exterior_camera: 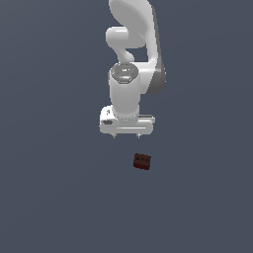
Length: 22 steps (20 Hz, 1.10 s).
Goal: Pick up the object and move it to a goal position.
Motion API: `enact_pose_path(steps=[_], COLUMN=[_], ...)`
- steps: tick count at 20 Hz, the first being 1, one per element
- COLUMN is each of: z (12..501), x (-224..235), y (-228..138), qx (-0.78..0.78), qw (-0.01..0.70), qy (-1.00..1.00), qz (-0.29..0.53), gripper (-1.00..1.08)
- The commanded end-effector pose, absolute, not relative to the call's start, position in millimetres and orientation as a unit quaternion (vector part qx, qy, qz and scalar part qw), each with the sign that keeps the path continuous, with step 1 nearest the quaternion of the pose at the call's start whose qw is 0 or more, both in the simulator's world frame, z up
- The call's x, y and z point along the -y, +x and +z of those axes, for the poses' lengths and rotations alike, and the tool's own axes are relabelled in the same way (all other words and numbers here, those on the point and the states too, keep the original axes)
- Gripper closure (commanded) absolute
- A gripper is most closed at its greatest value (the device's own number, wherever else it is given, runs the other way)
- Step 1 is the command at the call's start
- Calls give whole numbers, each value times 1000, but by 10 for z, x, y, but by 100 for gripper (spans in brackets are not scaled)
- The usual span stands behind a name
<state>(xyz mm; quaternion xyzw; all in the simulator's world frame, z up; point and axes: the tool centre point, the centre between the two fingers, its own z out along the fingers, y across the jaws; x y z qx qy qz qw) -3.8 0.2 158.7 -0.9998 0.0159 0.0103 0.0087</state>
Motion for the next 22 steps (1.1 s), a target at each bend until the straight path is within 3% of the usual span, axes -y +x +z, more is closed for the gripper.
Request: enact_pose_path(steps=[1, 10, 22], z=[1587, 1588, 1557], x=[-2, -309, -320], y=[-38, -8, 15], qx=[-16, 1, 27], qw=[9, 11, 9], qy=[-1000, -1000, -1000], qz=[10, 12, 11], gripper=[-92, -92, -92])
